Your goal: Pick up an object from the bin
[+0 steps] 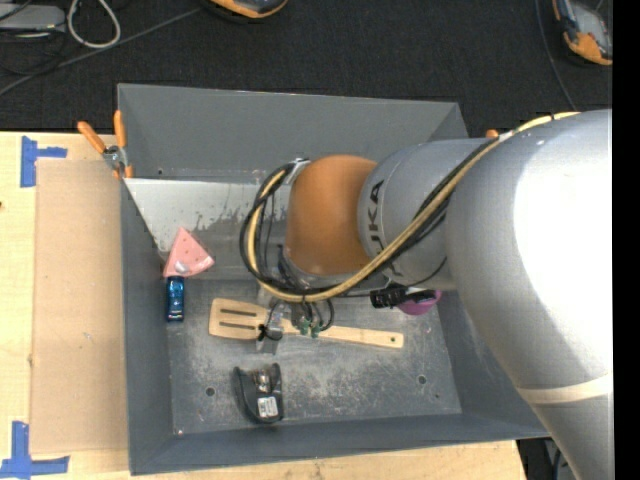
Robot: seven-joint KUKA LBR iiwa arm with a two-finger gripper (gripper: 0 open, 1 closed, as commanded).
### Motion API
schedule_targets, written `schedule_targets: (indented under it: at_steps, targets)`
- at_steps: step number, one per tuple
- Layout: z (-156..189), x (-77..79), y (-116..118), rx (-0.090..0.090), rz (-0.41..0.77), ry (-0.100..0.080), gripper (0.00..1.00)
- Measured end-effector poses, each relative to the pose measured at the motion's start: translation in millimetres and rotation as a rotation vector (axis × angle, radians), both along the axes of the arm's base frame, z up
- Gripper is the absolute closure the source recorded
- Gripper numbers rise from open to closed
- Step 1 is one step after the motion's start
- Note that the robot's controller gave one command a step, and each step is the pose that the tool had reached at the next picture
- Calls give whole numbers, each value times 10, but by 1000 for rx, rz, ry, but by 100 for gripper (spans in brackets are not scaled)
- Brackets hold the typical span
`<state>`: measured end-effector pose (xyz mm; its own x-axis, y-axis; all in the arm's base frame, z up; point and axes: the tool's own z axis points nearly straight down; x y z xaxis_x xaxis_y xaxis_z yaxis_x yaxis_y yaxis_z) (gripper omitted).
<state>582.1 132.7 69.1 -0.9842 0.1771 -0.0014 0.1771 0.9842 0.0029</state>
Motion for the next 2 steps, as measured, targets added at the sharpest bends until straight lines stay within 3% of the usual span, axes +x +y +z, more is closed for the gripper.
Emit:
schedule_targets:
  at_steps: [2]
  targets:
    - [656, -27, -11, -1, 0, 10, 100]
